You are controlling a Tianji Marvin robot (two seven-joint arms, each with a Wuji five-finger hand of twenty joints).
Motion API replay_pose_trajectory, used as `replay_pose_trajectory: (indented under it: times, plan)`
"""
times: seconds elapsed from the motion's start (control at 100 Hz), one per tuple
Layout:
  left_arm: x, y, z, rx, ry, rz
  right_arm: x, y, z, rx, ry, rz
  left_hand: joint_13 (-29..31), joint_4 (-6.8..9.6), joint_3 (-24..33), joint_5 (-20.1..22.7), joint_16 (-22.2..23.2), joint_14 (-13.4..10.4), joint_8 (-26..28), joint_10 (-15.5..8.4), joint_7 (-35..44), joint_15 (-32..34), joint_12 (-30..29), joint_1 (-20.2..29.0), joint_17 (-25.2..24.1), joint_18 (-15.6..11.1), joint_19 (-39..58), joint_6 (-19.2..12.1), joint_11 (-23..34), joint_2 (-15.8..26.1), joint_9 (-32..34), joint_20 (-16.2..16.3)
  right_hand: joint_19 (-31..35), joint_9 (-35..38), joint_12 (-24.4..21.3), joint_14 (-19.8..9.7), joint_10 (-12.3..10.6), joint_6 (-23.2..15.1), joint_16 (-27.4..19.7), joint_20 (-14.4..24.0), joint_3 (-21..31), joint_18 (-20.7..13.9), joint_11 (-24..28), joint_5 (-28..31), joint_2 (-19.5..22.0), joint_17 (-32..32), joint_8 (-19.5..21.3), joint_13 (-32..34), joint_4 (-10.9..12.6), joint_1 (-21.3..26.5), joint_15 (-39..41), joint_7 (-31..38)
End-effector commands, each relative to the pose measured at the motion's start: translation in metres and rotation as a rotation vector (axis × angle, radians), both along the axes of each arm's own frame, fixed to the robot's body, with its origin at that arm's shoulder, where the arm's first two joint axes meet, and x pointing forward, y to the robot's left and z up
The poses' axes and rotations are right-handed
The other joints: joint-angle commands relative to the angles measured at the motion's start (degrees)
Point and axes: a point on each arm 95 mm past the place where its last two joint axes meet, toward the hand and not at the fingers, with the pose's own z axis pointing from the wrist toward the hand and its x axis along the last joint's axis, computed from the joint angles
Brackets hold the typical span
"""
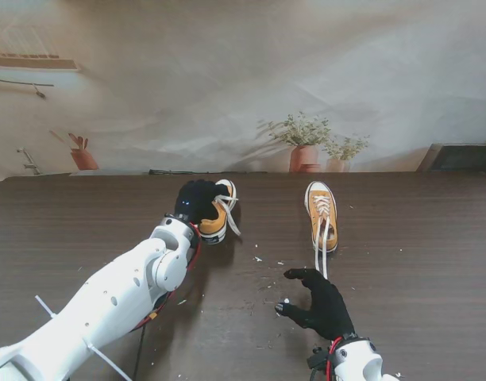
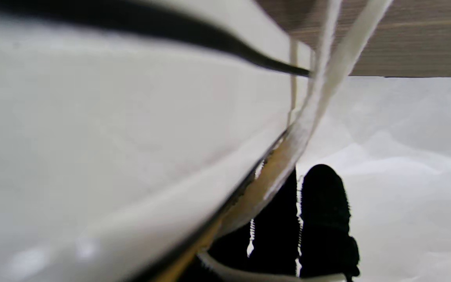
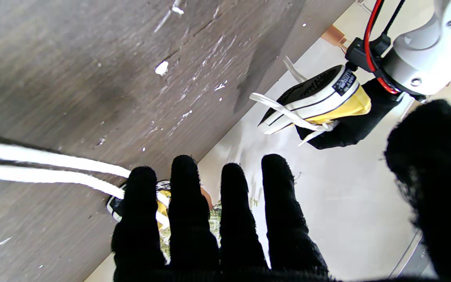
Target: Tie the shoelaces into a bow on the shoes
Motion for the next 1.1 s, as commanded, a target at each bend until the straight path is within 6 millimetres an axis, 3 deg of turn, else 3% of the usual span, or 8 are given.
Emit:
replay_pose_trajectory:
  times: [0.0, 0.3, 0.37, 0.43, 0.56, 0.69, 0.91, 1.09]
  plan:
    - [0.014, 0.001, 0.013, 0.004, -0.017, 0.008, -0.001, 0.001, -0.002, -0.004, 0.012, 0.017, 1.02, 1.82, 1.56, 3.04, 0.24, -0.91, 0.01, -2.08, 1.32, -0.92, 0.81, 5.83, -0.16, -2.41, -0.36, -1.87, 3.32, 5.72, 2.04, -0.67, 0.69, 0.69, -0.75, 0.22, 0.36, -0.74, 0.04, -0.02, -2.01, -0.30, -1.00, 0.15, 0.41, -0.15, -0.47, 0.91, 0.98, 0.04, 0.53, -0.37]
    - [0.044, 0.000, -0.022, 0.012, -0.030, -0.012, 0.001, 0.003, -0.003, -0.010, 0.025, 0.023, 0.86, 1.88, 0.09, 1.32, -0.34, -1.43, -0.51, -2.58, 2.27, -0.06, 1.01, 6.35, 0.87, -2.92, -0.09, -2.59, 4.96, 6.45, 0.99, -0.98, 0.75, 0.59, -0.74, -0.10, 0.36, -0.70, -0.03, -0.27, -1.57, -0.78, -1.02, 0.17, 0.01, -0.20, -0.43, 0.83, 1.00, 0.08, 0.55, -0.34]
    - [0.043, -0.002, -0.027, 0.012, -0.014, -0.016, 0.000, 0.003, -0.003, -0.015, 0.024, 0.024, -0.65, 2.42, 0.55, -0.41, -1.50, -0.50, -3.45, -2.33, -0.53, -1.64, -0.85, 5.52, -1.07, -2.10, -1.89, -2.39, 4.41, 5.12, -0.89, -1.63, 0.74, 0.62, -0.73, -0.14, 0.30, -0.69, -0.03, -0.34, -1.59, -0.75, -1.01, 0.08, 0.02, -0.18, -0.43, 0.85, 0.97, 0.09, 0.58, -0.37]
    - [0.041, -0.002, -0.031, 0.009, 0.007, -0.010, 0.000, 0.003, -0.003, -0.013, 0.026, 0.023, -3.92, 2.26, 4.27, -4.44, -0.95, 0.54, -10.77, -1.22, -5.08, -3.95, -1.64, 1.52, -4.46, -1.27, -3.96, -0.63, 1.51, 2.52, -4.45, -1.14, 0.72, 0.61, -0.73, -0.09, 0.35, -0.65, -0.04, -0.38, -1.55, -0.75, -1.00, 0.11, 0.01, -0.21, -0.43, 0.81, 0.98, 0.23, 0.57, -0.35]
    - [0.034, -0.001, -0.035, 0.036, 0.070, 0.000, 0.000, 0.002, -0.002, -0.008, 0.030, 0.018, -13.51, 4.08, 10.75, -10.99, -2.77, 0.70, -15.50, -0.37, -14.96, -4.82, -20.27, -10.37, -12.92, -0.77, -7.25, 3.98, 10.66, 4.13, -20.09, 0.23, 0.73, 0.53, -0.72, 0.03, 0.40, -0.54, -0.04, -0.46, -1.47, -0.73, -1.00, -0.02, -0.04, -0.26, -0.43, 0.75, 1.02, 0.45, 0.59, -0.38]
    - [0.027, 0.003, -0.035, 0.129, 0.132, 0.017, -0.001, 0.001, -0.001, 0.003, 0.031, 0.015, -21.37, 4.09, 9.71, -15.32, -2.92, 0.56, -18.44, -0.99, -22.41, -8.59, -23.52, -16.94, -20.71, -1.11, -11.47, 7.81, 5.81, 0.70, -27.53, -1.09, 0.78, 0.57, -0.70, -0.07, 0.39, -0.45, -0.03, -0.50, -1.44, -0.72, -0.94, 0.00, -0.12, -0.24, -0.42, 0.82, 1.02, 0.50, 0.65, -0.36]
    - [0.023, 0.006, -0.033, 0.206, 0.188, 0.056, -0.004, 0.000, 0.003, 0.022, 0.028, 0.012, -27.60, 3.39, 6.91, -17.85, -3.28, 0.26, -20.70, -0.60, -27.85, -13.25, -26.23, -21.19, -26.57, -2.29, -16.91, 10.11, 0.65, -2.36, -33.91, -2.90, 0.79, 0.65, -0.70, 0.01, 0.44, -0.49, -0.04, -0.57, -1.11, -0.76, -0.93, 0.04, -0.45, -0.24, -0.41, 0.75, 1.05, 0.68, 0.63, -0.34]
    - [0.015, 0.004, -0.029, 0.241, 0.294, 0.091, -0.006, 0.000, 0.005, 0.027, 0.024, 0.012, -32.83, 3.22, 1.22, -20.92, -8.67, -0.37, -22.51, -0.81, -35.07, -26.05, -31.50, -25.15, -31.81, -2.41, -33.10, 11.50, -9.74, -1.54, -38.21, -7.70, 0.79, 0.58, -0.70, 0.04, 0.35, -0.40, -0.05, -0.63, -1.01, -0.84, -0.94, 0.04, -0.48, -0.27, -0.42, 0.73, 1.06, 0.84, 0.61, -0.35]
